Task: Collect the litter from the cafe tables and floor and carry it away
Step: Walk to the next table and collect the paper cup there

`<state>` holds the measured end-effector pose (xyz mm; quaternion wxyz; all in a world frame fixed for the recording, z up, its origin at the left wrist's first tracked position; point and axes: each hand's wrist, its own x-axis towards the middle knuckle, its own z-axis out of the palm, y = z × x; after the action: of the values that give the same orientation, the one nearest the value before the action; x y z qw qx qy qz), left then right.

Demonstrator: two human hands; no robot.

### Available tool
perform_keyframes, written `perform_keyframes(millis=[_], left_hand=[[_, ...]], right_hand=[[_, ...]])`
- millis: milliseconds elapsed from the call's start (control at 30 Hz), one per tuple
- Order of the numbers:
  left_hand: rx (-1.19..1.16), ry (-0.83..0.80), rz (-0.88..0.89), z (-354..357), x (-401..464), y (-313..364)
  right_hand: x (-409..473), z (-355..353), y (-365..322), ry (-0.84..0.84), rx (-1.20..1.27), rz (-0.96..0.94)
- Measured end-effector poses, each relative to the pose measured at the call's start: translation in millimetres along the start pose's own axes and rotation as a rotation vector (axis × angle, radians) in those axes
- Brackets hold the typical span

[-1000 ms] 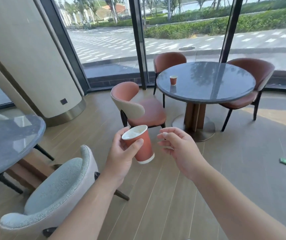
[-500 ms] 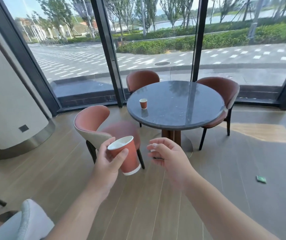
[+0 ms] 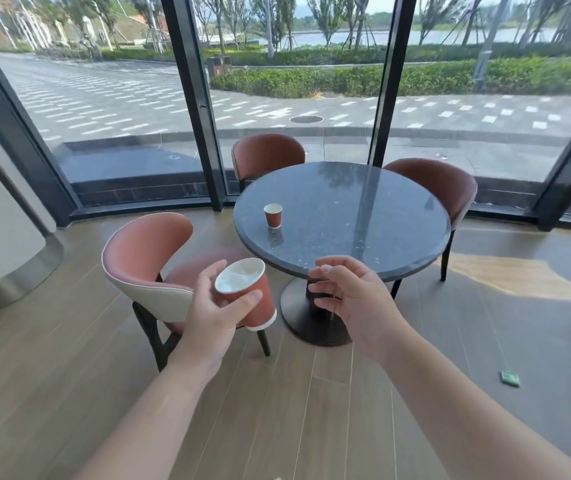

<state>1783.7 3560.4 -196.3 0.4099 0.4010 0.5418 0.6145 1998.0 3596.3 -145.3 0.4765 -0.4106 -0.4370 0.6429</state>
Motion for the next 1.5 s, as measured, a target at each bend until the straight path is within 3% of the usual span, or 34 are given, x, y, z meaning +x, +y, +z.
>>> perform_keyframes(millis=[333, 800, 1267, 1400, 1500], left_hand=[[0.025, -0.087, -0.019, -13, 165, -4], [0.166, -0.137, -0.018, 19, 292, -27], [0.47, -0.011, -0.087, 102, 494, -96], [0.664, 0.061, -0.051, 112, 532, -120], [0.682, 0.134, -0.062, 117, 551, -137]], right_hand=[[147, 46, -12, 0.051, -0.066, -0.013], [293, 31, 7, 0.049, -0.014, 0.027], [527, -26, 25, -0.026, 0.039, 0.225], [568, -36, 37, -0.051, 0.004, 0.301], [584, -40, 54, -0.023, -0.016, 0.36]])
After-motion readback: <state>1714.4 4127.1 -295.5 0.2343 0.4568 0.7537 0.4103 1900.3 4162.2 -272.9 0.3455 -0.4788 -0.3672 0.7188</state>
